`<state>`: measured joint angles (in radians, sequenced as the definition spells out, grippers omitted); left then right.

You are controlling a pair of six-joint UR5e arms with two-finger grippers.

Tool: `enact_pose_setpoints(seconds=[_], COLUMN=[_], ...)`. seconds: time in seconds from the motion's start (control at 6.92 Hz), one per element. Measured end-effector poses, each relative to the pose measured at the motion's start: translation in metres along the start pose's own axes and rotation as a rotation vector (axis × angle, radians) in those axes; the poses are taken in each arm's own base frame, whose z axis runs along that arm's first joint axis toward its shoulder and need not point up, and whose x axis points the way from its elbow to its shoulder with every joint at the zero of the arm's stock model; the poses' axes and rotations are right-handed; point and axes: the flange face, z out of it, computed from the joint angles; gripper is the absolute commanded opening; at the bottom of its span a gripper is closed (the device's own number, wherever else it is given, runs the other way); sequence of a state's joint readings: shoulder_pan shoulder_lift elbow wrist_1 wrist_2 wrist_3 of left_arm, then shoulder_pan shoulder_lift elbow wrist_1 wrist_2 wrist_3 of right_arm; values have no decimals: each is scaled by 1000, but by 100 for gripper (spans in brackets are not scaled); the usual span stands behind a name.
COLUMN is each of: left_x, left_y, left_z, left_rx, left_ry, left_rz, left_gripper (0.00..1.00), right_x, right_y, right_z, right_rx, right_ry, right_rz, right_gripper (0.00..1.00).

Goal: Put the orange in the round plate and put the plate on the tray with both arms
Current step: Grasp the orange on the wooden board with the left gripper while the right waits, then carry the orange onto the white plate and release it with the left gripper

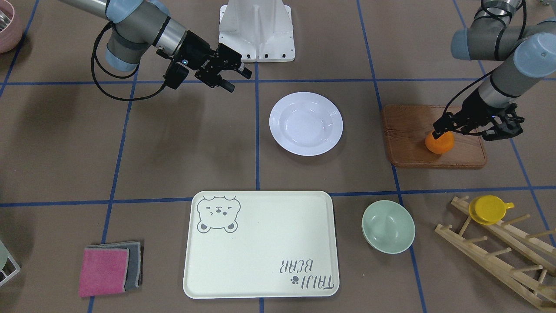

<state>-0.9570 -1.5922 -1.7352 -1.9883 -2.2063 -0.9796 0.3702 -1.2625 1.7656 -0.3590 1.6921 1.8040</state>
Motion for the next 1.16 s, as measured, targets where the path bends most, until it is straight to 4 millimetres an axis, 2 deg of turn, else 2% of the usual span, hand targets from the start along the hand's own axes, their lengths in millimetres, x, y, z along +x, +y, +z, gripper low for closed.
enact_pose_setpoints(seconds=[0.43, 0.58, 0.72, 0.87, 1.01, 1.16], left_x=[6, 8, 10, 14, 24, 41], left_y=[-4, -6, -8, -9, -11, -15], left_z=[23, 29, 32, 33, 29, 22], left_rx=[-23, -24, -25, -24, -19, -12], left_ry=[-17, -23, -26, -23, -13, 5], left_rz=[-9, -8, -10, -21, -39, -55], left_gripper=[97, 87, 73, 67, 67, 67], right_x=[-1, -1, -2, -2, -3, -7], right_y=[0, 1, 1, 1, 0, -3], right_z=[0, 1, 1, 1, 2, 4], right_rx=[-1, -1, -1, -2, 6, 32], right_ry=[-1, -2, -4, -5, -9, -22], right_rz=[0, 0, -1, -2, -5, -15], right_gripper=[100, 100, 100, 100, 100, 100])
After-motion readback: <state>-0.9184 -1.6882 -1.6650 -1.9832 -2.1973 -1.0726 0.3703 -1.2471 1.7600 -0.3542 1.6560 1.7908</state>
